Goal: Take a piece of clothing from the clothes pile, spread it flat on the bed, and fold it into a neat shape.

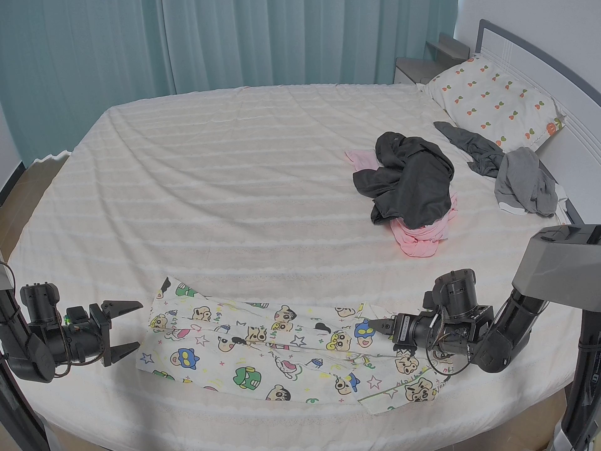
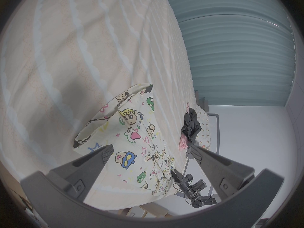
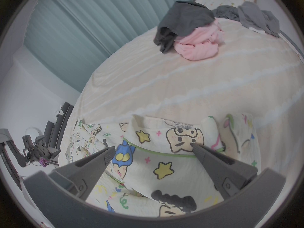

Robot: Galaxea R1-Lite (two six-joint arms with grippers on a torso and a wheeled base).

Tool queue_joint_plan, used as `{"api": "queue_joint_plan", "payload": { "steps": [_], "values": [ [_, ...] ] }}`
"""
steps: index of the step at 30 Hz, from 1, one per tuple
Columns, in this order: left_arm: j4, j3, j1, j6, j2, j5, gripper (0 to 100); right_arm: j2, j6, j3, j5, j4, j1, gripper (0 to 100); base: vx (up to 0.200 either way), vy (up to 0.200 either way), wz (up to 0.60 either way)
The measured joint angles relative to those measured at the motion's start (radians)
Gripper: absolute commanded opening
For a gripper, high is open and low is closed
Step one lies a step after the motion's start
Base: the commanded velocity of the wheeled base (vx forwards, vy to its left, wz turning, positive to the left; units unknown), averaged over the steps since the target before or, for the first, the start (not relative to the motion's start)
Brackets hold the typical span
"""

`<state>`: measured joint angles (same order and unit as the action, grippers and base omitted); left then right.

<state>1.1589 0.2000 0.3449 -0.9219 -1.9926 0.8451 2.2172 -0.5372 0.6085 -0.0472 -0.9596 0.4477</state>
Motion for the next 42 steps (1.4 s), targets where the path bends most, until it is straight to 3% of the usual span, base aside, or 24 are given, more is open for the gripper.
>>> {"api": "queue_joint_plan", "payload": {
  "steps": [8,14,18,22,25,31,34,38,42],
  "values": [
    [0.000,-0.001,0.001,0.000,0.000,0.000,100,-0.024,-0.049,-0.021,-0.001,-0.069,-0.015,100,0.000,0.000,0.00],
    [0.003,-0.002,0.000,-0.001,0.016,-0.026,100,-0.169,-0.086,-0.101,0.001,-0.103,-0.020,100,0.000,0.000,0.00],
    [0.006,-0.007,-0.025,-0.002,0.058,-0.096,100,-0.323,-0.093,-0.209,0.001,-0.111,-0.045,100,-0.050,0.000,0.00],
    [0.008,-0.010,-0.089,-0.002,0.101,-0.201,100,-0.506,-0.098,-0.351,-0.022,-0.114,-0.118,100,-0.200,0.000,0.00],
    [0.008,-0.005,-0.134,0.003,0.122,-0.250,100,-0.611,-0.099,-0.440,-0.083,-0.115,-0.201,100,-0.067,0.000,0.00],
    [0.003,0.019,-0.194,0.053,0.134,-0.322,100,-0.747,-0.100,-0.545,-0.328,-0.116,-0.435,100,0.000,0.000,0.00],
    [0.001,0.039,-0.210,0.147,0.119,-0.364,100,-0.787,-0.100,-0.573,-0.439,-0.113,-0.541,100,0.000,0.000,0.00],
    [-0.001,0.062,-0.226,0.294,0.087,-0.421,100,-0.819,-0.095,-0.587,-0.503,-0.111,-0.626,100,0.000,0.000,0.00],
    [-0.015,0.091,-0.257,0.330,0.044,-0.541,100,-0.835,-0.087,-0.590,-0.529,-0.102,-0.664,100,-0.050,0.000,0.00]
  ]
}}
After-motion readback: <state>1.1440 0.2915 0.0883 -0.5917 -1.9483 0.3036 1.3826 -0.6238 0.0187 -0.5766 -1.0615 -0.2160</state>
